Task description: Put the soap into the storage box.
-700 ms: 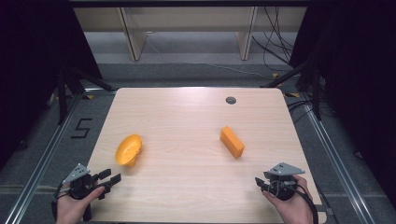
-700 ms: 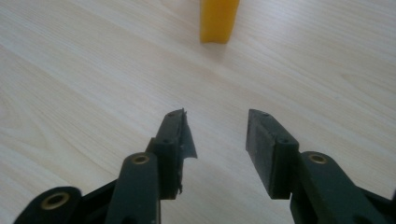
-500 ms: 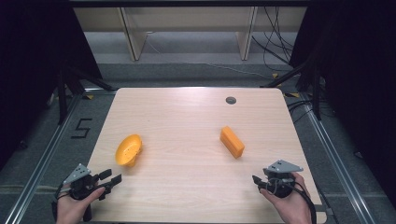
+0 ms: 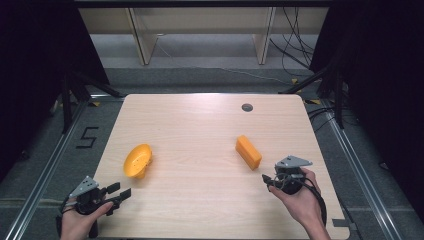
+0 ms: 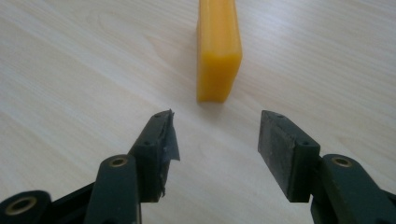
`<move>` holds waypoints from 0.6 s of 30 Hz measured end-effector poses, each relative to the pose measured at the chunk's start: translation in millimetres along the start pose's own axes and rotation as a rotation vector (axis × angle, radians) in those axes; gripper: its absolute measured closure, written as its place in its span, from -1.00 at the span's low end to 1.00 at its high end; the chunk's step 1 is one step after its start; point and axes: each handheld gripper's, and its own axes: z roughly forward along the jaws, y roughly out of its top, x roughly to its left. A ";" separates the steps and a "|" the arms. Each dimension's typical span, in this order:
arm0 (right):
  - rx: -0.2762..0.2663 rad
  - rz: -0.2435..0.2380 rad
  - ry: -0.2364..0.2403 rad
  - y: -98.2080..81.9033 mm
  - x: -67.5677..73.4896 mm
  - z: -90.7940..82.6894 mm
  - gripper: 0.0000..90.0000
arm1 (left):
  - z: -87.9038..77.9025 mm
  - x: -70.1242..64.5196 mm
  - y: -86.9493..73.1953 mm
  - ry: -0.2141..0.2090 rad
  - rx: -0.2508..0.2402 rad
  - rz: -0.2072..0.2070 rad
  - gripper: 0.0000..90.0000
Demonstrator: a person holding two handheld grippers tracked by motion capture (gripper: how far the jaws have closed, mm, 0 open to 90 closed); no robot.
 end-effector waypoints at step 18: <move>0.040 0.008 0.021 35.9 -6.4 40.9 -0.08 | -1.3 0.7 -1.9 0.014 0.009 -0.005 -0.15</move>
